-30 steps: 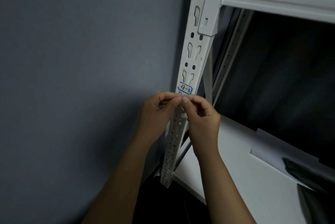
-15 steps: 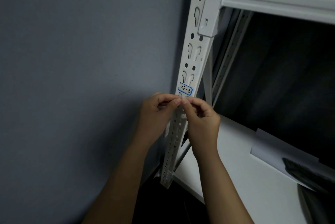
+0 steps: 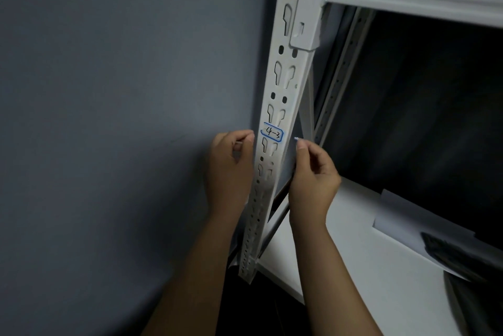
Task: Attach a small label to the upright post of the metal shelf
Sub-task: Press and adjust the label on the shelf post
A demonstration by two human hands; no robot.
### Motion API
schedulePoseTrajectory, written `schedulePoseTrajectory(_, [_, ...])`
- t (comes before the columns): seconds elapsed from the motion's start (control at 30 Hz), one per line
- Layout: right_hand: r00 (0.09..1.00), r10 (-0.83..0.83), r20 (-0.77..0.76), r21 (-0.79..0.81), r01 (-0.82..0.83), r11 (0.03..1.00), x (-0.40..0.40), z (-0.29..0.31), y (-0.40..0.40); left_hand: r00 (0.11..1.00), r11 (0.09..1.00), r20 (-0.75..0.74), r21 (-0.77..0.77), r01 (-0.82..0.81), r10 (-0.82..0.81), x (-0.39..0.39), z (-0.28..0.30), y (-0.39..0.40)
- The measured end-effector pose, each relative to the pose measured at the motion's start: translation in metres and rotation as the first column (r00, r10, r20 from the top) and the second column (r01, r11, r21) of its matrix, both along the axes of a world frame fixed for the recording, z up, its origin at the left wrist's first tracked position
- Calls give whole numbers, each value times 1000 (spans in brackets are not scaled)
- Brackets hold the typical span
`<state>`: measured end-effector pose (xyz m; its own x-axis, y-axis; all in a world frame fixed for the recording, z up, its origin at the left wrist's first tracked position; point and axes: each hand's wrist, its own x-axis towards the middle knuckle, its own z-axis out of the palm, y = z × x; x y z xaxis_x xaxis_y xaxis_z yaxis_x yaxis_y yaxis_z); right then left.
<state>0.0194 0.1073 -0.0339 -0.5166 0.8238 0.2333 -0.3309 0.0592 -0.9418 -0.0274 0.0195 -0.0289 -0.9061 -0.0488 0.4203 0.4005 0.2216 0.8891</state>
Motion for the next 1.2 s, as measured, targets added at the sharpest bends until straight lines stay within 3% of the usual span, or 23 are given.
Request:
schedulePoseTrajectory(0.3, [977, 176, -118, -116, -189, 975, -13, 2, -6, 980, 969, 153, 233, 87, -125, -6, 9, 16])
schedulePoseTrajectory(0.63, [969, 219, -118, -103, -231, 967, -14, 1, -3, 884, 896, 360, 426, 129, -298, -8, 17, 12])
schedulePoseTrajectory(0.9, [974, 196, -116, -142, -211, 967, -14, 2, -7, 804, 894, 483, 430, 128, -347, -14, 20, 13])
schedulePoseTrajectory(1.2, [977, 155, -149, -181, -181, 967, -17, 2, -13, 843, 907, 454, 413, 88, -289, -11, 24, 17])
